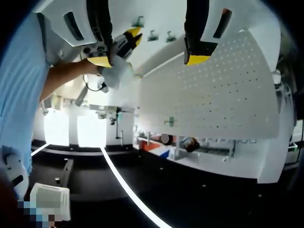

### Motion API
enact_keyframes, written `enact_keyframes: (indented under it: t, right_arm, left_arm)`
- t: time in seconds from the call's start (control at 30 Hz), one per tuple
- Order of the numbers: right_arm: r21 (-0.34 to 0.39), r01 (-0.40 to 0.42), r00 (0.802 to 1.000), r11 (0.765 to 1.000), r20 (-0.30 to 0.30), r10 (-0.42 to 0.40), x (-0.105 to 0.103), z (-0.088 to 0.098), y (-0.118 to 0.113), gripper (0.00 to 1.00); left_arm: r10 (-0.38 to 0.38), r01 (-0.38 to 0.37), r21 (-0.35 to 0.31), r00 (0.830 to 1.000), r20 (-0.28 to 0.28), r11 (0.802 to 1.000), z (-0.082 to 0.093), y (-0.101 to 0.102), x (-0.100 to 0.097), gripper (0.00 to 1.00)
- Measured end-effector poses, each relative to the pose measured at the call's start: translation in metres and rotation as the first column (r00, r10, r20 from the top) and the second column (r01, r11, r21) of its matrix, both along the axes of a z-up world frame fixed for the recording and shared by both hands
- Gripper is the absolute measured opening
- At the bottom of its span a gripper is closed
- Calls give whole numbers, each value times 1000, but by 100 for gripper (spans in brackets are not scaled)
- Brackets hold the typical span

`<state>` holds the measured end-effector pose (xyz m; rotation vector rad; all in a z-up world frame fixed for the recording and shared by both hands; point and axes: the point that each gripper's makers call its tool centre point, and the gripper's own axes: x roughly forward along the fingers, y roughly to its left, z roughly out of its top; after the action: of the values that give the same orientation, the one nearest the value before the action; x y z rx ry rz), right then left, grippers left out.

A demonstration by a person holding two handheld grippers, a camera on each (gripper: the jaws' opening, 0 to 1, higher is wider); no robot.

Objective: Insert the hook assembly into the mounting plate slot until the hook locks in place.

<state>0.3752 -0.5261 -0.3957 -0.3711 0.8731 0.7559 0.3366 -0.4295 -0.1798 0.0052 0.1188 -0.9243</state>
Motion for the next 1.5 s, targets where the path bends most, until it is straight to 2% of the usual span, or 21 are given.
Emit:
enact_keyframes:
  t: [0.63, 0.83, 1.3, 1.5]
  right_arm:
    - [-100, -17, 999, 995, -39, 14, 7, -24, 1, 7]
    - [-112, -20, 999, 993, -49, 15, 5, -28, -2, 5]
    - [-65, 10, 999, 998, -45, -13, 10, -20, -10, 0]
    - [7, 39, 999, 999, -33, -39, 16, -7, -9, 0]
  left_arm:
    - [5, -5, -4, 1000, -5, 1000, -2, 5, 0, 60]
    - [7, -7, -5, 1000, -7, 1000, -3, 5, 0, 60]
    - [4, -4, 4, 1000, -10, 1000, -4, 3, -2, 60]
    - [2, -2, 5, 1000, -10, 1000, -4, 3, -3, 59]
